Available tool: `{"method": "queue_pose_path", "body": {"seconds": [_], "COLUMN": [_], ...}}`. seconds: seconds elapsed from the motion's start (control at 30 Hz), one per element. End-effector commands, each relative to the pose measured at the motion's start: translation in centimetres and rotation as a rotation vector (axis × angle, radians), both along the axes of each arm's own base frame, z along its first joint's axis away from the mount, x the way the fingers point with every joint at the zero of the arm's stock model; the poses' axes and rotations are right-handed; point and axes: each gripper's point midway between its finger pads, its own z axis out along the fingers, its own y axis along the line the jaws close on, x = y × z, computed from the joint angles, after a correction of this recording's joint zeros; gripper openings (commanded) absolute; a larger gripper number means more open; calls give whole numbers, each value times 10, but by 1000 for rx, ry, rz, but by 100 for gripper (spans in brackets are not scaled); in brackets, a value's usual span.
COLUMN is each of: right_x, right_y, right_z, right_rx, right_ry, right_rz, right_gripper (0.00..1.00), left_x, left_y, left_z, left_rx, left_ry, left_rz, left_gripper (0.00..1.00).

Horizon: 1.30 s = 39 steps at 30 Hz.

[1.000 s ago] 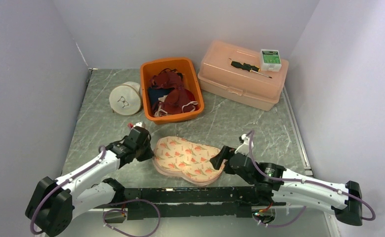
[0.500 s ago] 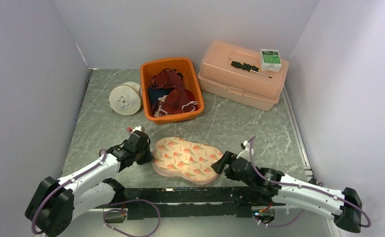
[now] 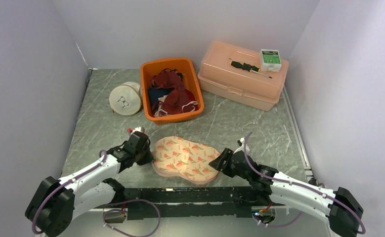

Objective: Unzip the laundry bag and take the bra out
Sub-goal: Close the laundry bag at the center of the board, then move the laundry bag to the center of the board.

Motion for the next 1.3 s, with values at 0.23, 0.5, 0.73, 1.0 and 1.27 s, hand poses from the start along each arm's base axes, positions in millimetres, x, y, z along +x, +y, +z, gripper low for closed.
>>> {"method": "queue_pose_path", "body": {"seconds": [0.23,0.5,0.73,1.0,1.27], "right_x": [13,40,57,76,117], "right_y": [-10,-47,-85,-111,-166], "right_z": [5,44,68,74,90], "right_rx": [-65,-288,-488,-540,-630], "right_ry": [-25,-168,-232,-183,-169], "right_rz": [-60,-158,-252,-377,-548], "right_gripper": [13,0,0,0,0], "left_x": [-1,7,16,18,21], "left_y": [-3,-7,-23,-25,-30], "left_z": [6,25,51,70,63], "left_rx": [-24,-40,-88,-112,-131], "left_ry": [-2,-36,-61,-90,-88], "left_rz": [-1,-3,-51,-53,-55], "left_gripper": [3,3,46,58,58]}}
